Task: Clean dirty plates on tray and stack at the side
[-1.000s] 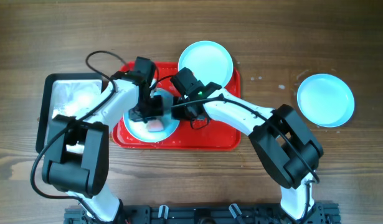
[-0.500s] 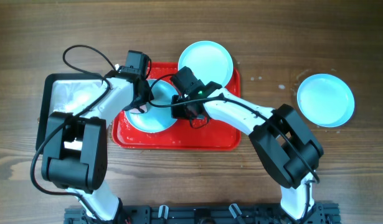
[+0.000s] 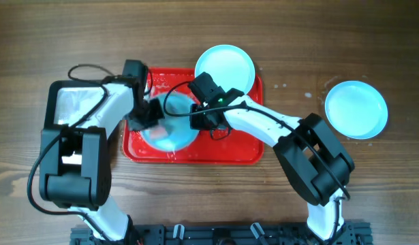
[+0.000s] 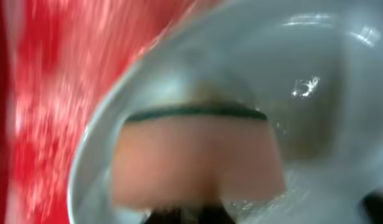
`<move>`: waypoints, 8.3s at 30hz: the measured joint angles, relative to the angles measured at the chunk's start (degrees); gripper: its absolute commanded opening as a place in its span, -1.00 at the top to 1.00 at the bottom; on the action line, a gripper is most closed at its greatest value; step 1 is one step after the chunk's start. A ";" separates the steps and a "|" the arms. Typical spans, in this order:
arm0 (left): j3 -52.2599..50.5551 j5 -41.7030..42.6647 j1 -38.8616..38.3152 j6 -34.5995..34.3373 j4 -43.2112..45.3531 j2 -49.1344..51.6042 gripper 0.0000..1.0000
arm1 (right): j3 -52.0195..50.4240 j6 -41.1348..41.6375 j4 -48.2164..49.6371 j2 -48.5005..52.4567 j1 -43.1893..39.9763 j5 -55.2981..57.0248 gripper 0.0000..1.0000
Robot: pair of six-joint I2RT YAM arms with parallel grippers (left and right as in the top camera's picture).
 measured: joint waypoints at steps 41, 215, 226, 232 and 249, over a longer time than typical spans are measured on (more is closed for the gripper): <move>-10.88 -22.97 -5.95 -27.43 23.15 -4.79 0.92 | 0.59 0.68 1.99 0.26 0.44 -2.12 0.91; 22.75 -2.29 -0.15 3.80 -18.62 -3.56 0.92 | -0.68 -25.00 -31.50 -42.77 -60.04 7.34 0.91; 22.75 -2.08 13.60 0.66 -17.49 -3.56 0.92 | -0.72 -15.98 -22.77 -33.59 -3.87 37.20 0.91; 22.75 -1.64 13.62 0.63 -17.75 -3.56 0.92 | -1.31 -22.47 -1.79 -11.21 17.14 79.54 0.91; 22.75 -1.46 13.62 0.48 -17.84 -3.56 0.92 | -1.75 -58.80 28.76 -5.53 21.05 95.01 0.92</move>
